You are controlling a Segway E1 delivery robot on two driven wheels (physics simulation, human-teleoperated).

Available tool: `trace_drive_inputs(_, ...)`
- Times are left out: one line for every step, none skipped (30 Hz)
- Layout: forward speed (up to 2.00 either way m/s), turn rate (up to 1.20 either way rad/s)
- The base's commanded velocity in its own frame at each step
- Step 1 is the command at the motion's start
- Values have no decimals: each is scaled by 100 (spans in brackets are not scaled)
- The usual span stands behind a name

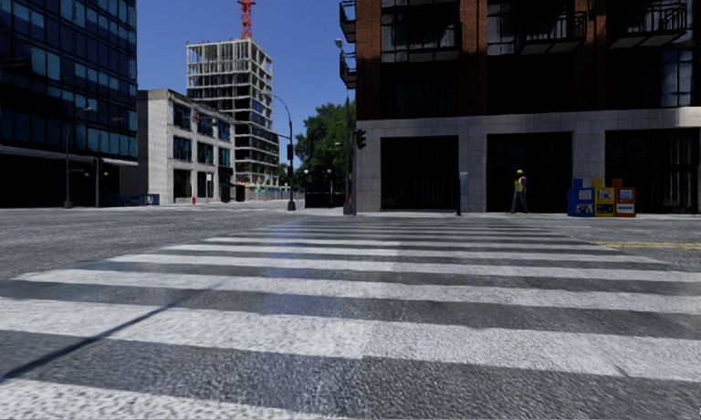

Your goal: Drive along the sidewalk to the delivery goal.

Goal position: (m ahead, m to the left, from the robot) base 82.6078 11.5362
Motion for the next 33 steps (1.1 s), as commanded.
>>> trace_drive_inputs(200, -84)
trace_drive_inputs(200, -84)
trace_drive_inputs(200, -71)
trace_drive_inputs(200, -26)
trace_drive_inputs(200, -26)
trace_drive_inputs(200, -6)
trace_drive_inputs(200, 0)
trace_drive_inputs(200, 0)
trace_drive_inputs(200, 0)
trace_drive_inputs(200, 0)
trace_drive_inputs(200, 0)
trace_drive_inputs(200, 0)
trace_drive_inputs(200, 0)
trace_drive_inputs(200, 0)
trace_drive_inputs(200, 0)
trace_drive_inputs(200, 0)
trace_drive_inputs(200, 0)
trace_drive_inputs(200, 0)
trace_drive_inputs(200, 0)
trace_drive_inputs(200, 0)
trace_drive_inputs(200, 0)
trace_drive_inputs(200, 0)
trace_drive_inputs(200, 0)
trace_drive_inputs(200, 0)
trace_drive_inputs(200, 0)
trace_drive_inputs(200, 0)
trace_drive_inputs(200, 0)
trace_drive_inputs(200, 0)
trace_drive_inputs(200, 0)
trace_drive_inputs(200, 0)
trace_drive_inputs(200, 0)
trace_drive_inputs(200, 0)
trace_drive_inputs(200, -1)
